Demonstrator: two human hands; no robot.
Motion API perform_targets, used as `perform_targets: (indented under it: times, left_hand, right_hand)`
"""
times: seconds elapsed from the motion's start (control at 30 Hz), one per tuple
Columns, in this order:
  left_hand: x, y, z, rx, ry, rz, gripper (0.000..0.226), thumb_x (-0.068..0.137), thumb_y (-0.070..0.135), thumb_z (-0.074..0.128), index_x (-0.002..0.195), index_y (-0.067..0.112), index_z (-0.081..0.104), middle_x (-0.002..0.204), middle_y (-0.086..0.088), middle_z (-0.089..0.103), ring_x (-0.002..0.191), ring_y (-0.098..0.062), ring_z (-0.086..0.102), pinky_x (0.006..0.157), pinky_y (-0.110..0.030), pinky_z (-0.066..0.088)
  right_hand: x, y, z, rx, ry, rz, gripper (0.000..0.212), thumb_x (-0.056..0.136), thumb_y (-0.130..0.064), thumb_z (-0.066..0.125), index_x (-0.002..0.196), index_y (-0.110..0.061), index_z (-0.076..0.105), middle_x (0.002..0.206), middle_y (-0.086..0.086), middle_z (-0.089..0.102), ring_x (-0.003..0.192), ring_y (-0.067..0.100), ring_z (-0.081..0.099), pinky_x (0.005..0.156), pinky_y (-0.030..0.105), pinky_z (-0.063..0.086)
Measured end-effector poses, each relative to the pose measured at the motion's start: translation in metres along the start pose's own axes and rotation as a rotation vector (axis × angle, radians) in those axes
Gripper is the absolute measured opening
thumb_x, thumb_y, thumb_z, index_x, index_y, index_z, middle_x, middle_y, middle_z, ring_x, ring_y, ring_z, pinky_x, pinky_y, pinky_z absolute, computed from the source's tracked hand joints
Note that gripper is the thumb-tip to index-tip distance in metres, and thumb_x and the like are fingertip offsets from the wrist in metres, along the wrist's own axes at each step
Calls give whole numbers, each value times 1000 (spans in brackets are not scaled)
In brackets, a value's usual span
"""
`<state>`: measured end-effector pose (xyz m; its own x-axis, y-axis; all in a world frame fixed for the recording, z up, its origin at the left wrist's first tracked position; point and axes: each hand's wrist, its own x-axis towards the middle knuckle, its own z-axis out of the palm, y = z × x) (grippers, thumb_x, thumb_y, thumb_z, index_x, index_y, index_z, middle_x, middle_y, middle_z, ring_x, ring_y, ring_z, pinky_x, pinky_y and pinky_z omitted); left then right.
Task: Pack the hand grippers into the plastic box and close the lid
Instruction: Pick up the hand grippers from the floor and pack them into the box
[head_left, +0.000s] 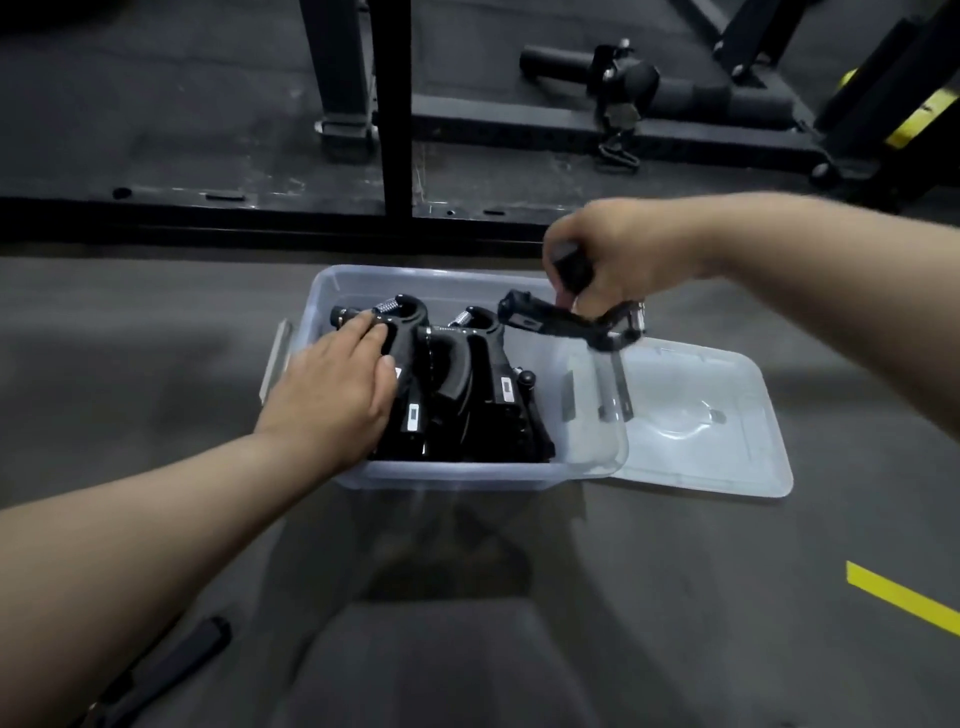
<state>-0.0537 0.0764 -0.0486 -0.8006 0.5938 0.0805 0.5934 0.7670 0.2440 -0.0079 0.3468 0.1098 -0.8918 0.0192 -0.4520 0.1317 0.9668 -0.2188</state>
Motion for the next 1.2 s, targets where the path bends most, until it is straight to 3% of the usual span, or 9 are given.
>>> perform_targets:
  times: [0.17,0.37,0.63,0.83,0.97,1.03,1.1,1.13,1.2]
  left_hand:
    - [-1,2,-2,-19,2,-20,53,98,35,28,142,10,44,152,-7,38,139,-22,34,113,-42,29]
    - [-3,4,-3,7,3,-24,58,95,38,24,142,9,44,151,-7,38,139,-21,34,114,-38,22]
    - [-3,3,-1,9,11,-19,62,93,39,22,140,7,46,150,-10,41,138,-22,36,113,-39,26]
    - [-3,3,-1,-1,2,-33,63,93,41,21,142,9,44,152,-7,38,140,-21,34,113,-40,26]
    - [-2,2,-1,0,-7,-34,63,93,42,20,143,11,43,152,-6,37,140,-22,34,113,-42,28]
    - [-2,2,-1,-11,-9,-31,60,95,41,23,143,11,43,152,-7,37,140,-22,34,113,-42,28]
    - [-2,2,0,-18,-11,-36,53,99,36,29,143,10,42,153,-7,36,140,-23,33,114,-42,26]
    - [-2,2,1,-20,-10,-36,51,100,34,32,143,10,42,153,-8,36,140,-23,33,115,-42,25]
    - [-2,1,2,-19,-12,-33,50,100,34,33,144,10,41,153,-8,35,141,-23,32,115,-42,25]
  right_hand:
    - [-8,10,10,-435,-27,-364,25,72,-9,61,74,-33,60,85,-23,68,91,-6,54,92,36,27]
    - [1,24,63,-548,-95,-614,31,70,0,65,74,-29,55,105,-11,61,118,15,50,89,36,44]
    - [33,29,97,-327,-91,-360,32,76,-1,50,76,-33,50,89,-9,56,89,23,58,73,40,53]
    - [31,38,125,-542,-326,-208,30,81,-15,53,108,-22,65,118,1,56,105,26,59,81,39,55]
    - [31,35,108,-410,-355,-137,29,85,-24,57,113,-30,62,110,-3,63,73,11,67,59,26,57]
    - [32,32,101,-522,-299,-114,35,87,-34,66,120,-24,60,119,-1,59,89,14,64,80,29,56]
    - [29,28,101,-736,-254,-56,60,78,-64,64,122,-24,59,121,1,57,114,23,54,114,53,23]
    - [27,25,106,-780,-255,-34,70,73,-74,59,122,-25,59,119,1,58,119,24,51,115,59,8]
    - [20,20,121,-776,-226,-27,72,72,-78,55,122,-26,58,116,4,59,116,28,52,114,59,8]
